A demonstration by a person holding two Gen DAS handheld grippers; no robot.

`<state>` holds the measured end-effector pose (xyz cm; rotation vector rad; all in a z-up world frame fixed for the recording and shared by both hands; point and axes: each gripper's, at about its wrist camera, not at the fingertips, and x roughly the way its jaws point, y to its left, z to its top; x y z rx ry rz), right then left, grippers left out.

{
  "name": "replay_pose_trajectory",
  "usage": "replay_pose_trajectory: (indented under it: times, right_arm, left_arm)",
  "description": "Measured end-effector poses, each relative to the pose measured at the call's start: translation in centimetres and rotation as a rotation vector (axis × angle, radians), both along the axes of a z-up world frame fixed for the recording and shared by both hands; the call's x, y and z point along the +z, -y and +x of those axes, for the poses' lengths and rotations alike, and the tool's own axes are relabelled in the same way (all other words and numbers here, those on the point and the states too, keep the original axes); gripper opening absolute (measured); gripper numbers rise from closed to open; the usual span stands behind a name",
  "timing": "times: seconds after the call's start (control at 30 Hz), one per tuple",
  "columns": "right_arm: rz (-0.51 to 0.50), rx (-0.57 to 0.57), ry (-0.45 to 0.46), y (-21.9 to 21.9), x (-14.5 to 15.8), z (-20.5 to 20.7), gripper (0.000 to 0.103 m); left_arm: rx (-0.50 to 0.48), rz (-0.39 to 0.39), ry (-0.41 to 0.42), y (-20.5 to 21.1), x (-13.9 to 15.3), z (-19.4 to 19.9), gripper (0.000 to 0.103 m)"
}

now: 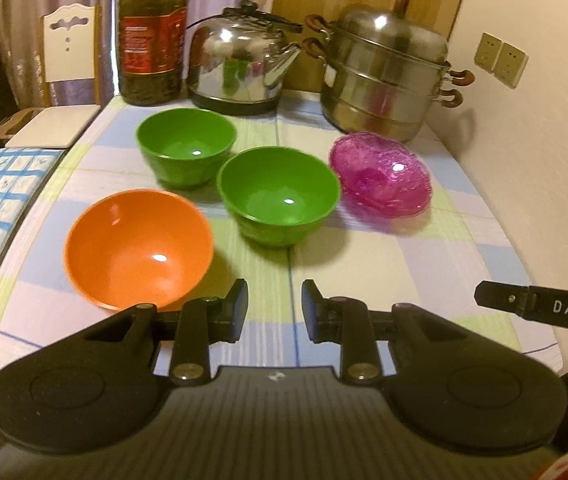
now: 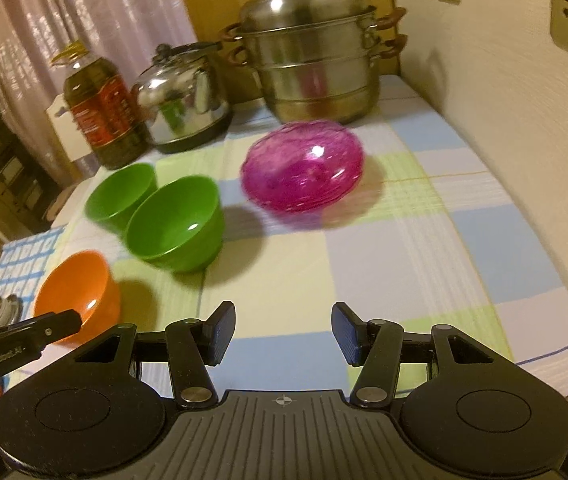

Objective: Organize plates and bowls
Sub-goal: 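Withdraw both grippers from the pink plate stack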

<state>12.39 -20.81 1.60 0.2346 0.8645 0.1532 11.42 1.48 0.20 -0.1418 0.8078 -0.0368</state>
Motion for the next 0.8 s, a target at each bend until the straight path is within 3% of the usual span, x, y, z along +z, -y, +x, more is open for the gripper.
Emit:
replay_pose_trajectory:
  times: [0.8]
  right_arm:
    - [0.010,0.125,-0.016,-6.9,-0.7,0.1,0.054]
  left_arm:
    - [0.110,0.018,-0.007,-6.6,0.1,-1.1,0.026]
